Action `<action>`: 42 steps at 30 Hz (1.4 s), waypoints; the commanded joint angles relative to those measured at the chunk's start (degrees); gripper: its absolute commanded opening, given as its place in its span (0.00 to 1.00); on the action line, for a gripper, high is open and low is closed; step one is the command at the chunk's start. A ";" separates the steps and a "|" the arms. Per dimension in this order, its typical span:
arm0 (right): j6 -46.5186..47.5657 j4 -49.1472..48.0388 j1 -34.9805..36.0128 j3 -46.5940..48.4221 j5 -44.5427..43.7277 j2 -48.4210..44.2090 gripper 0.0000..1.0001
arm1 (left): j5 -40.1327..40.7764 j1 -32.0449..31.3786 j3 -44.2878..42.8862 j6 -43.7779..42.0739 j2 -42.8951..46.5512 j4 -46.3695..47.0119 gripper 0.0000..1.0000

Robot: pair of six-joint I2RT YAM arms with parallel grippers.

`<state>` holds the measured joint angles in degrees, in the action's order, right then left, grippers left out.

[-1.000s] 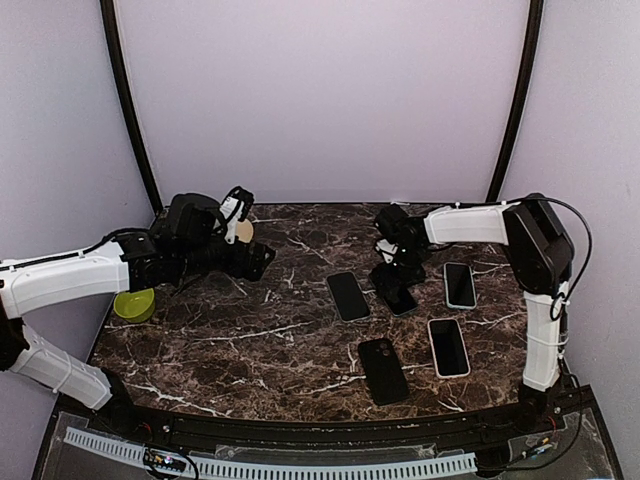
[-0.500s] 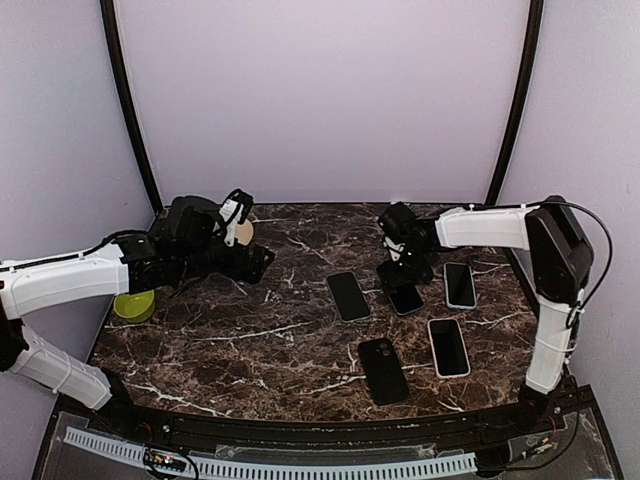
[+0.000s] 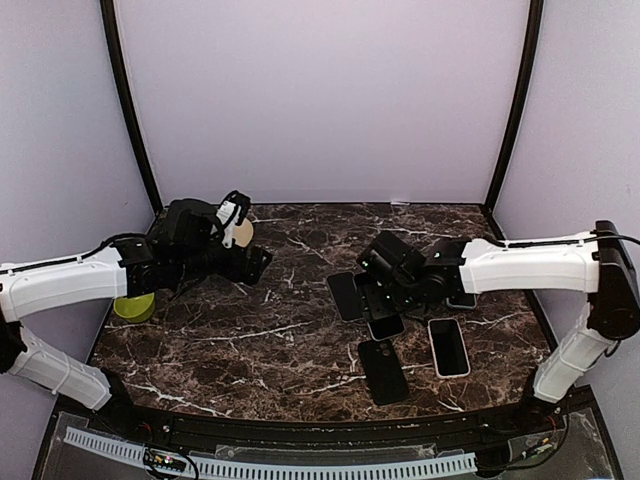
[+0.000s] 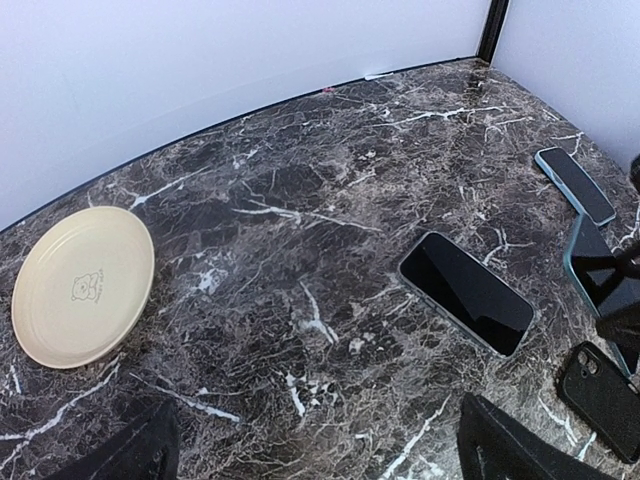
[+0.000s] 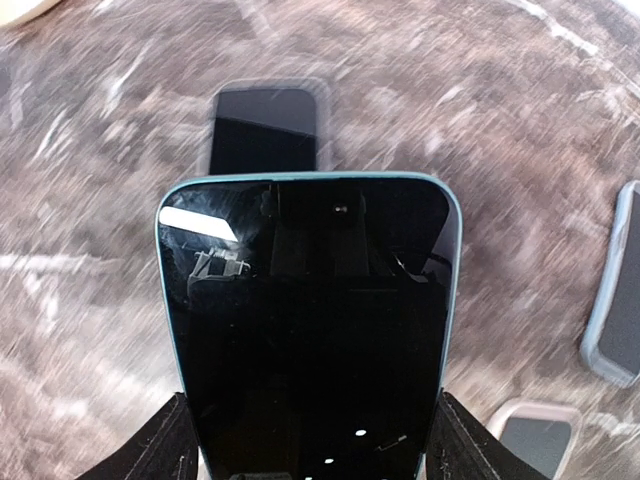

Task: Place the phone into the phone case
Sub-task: Pick up the phone at the center of the board, then install the phone into the phone case.

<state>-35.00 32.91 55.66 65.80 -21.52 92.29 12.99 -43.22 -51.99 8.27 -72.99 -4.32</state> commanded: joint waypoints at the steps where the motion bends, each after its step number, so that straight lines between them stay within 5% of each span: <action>1: -13.08 1.94 6.63 -3.07 -7.98 -5.03 0.03 | 1.48 0.28 1.29 -0.73 2.85 2.07 0.99; 13: -31.74 -0.24 19.28 -12.90 -10.22 -5.70 0.00 | 0.77 0.29 1.55 -0.98 4.16 2.49 0.99; 42: -26.90 -0.05 20.62 -13.12 -8.29 1.20 0.00 | 2.31 0.26 1.89 -2.19 3.18 2.80 0.99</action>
<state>-62.59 33.50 75.70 51.72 -29.21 92.20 14.44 -43.22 -50.96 7.09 -70.41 -2.74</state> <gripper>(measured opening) 0.721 0.988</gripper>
